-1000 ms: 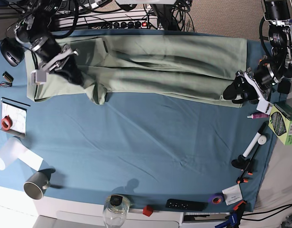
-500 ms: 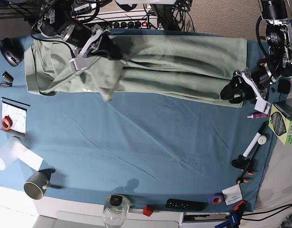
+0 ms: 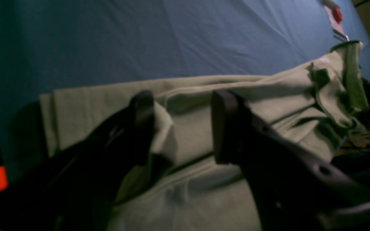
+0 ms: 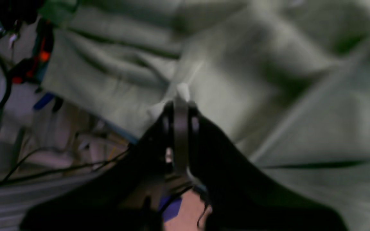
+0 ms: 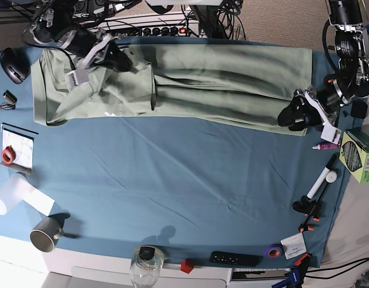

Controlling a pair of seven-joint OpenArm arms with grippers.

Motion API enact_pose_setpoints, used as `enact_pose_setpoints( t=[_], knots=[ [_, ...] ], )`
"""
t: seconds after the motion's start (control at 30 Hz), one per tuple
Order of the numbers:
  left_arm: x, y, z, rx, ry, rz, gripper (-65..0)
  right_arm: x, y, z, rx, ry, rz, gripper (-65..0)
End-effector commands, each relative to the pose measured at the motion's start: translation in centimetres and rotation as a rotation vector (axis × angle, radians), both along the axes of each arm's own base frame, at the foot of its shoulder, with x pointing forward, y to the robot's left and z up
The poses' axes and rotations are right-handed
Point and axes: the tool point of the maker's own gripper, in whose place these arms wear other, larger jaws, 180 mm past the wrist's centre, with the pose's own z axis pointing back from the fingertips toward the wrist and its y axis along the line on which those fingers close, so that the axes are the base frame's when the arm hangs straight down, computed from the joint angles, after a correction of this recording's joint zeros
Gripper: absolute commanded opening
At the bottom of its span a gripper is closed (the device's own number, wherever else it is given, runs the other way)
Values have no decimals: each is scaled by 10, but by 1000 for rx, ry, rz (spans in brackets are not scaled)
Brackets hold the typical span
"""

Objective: Fold the T-shirt properly
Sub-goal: 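Fold the shirt end at the right gripper inward over the shirt, then open the right gripper and grasp the opposite shirt end with the left gripper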

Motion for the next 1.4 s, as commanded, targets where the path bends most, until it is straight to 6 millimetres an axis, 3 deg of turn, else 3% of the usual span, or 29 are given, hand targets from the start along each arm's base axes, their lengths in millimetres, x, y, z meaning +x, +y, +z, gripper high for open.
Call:
enact_pose_setpoints(
  t=[0.0, 0.13, 0.2, 0.27, 0.5, 0.7, 0.87, 1.03, 1.13, 1.27, 1.37],
  knots=[
    [9, 4, 17, -12, -59, 5, -352, 5, -1, 11, 8, -43, -1, -650],
    [8, 4, 16, -4, -57, 4, -351, 5, 0, 11, 11, -43, 3, -630],
    [8, 5, 14, 12, -52, 2, -351, 6, 0, 11, 13, -49, -2, -442],
    [8, 6, 13, 14, -52, 2, -351, 10, -1, 14, 22, -70, -14, -362],
    [14, 18, 33, 37, -113, 33, -351, 30, -8, 41, 5, -199, -57, -362],
    [15, 53, 51, 134, -159, 126, -351, 62, -44, 88, -188, -405, -140, -362],
    [-11, 73, 34, 164, -87, 165, -351, 75, -70, 109, -264, -487, -219, -362],
    [-37, 71, 13, 138, 1, 183, -351, 75, -72, 110, -266, -491, -226, -362],
    [-40, 69, 6, 144, 19, 191, -321, 75, -72, 110, -264, -491, -225, -362],
    [-37, 90, -4, 170, 84, 323, -249, 75, -72, 110, -264, -491, -225, -362],
    [-39, 98, -13, 171, 124, 364, -249, 75, -72, 110, -264, -492, -225, -362]
  ],
)
